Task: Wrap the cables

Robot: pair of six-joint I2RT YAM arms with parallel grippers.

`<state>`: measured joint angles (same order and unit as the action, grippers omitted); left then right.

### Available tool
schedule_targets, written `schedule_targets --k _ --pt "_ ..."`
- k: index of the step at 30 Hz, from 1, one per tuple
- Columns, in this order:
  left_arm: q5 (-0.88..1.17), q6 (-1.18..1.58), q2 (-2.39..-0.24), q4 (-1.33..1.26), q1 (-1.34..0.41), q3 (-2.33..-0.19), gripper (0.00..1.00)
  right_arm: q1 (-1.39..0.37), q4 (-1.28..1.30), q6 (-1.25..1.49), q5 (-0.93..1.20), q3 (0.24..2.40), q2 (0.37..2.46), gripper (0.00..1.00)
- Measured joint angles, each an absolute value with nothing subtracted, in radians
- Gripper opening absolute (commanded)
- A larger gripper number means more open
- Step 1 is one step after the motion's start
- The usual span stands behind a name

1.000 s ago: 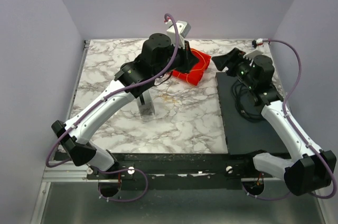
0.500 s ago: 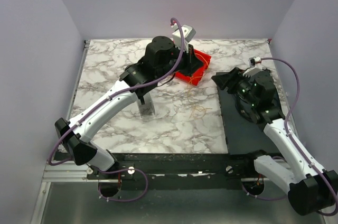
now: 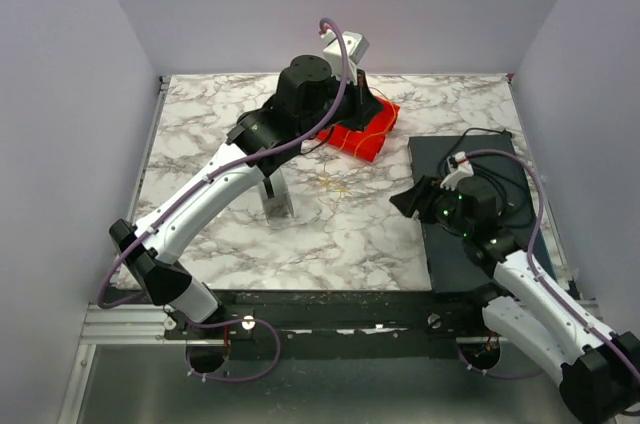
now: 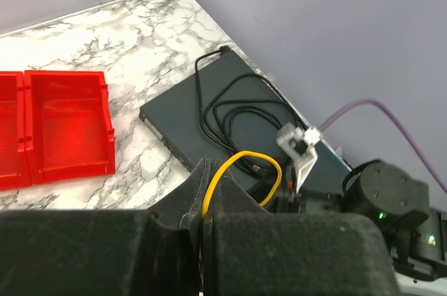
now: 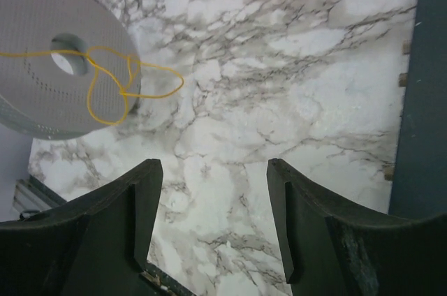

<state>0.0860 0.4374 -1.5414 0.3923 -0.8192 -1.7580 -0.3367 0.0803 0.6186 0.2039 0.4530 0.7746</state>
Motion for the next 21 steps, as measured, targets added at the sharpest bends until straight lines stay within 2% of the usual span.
schedule_targets --k 7,15,21 --pt "0.006 0.46 -1.555 0.469 -0.818 -1.867 0.0 -0.623 0.01 0.626 -0.006 0.429 0.872 0.69" --pt "-0.012 0.496 -1.571 0.532 -0.817 -1.972 0.0 -0.641 -0.223 0.574 -0.218 0.38 0.928 0.75" --pt "-0.011 0.543 -1.594 0.561 -0.817 -2.045 0.0 -0.641 -0.4 0.568 -0.262 0.418 1.056 0.78"
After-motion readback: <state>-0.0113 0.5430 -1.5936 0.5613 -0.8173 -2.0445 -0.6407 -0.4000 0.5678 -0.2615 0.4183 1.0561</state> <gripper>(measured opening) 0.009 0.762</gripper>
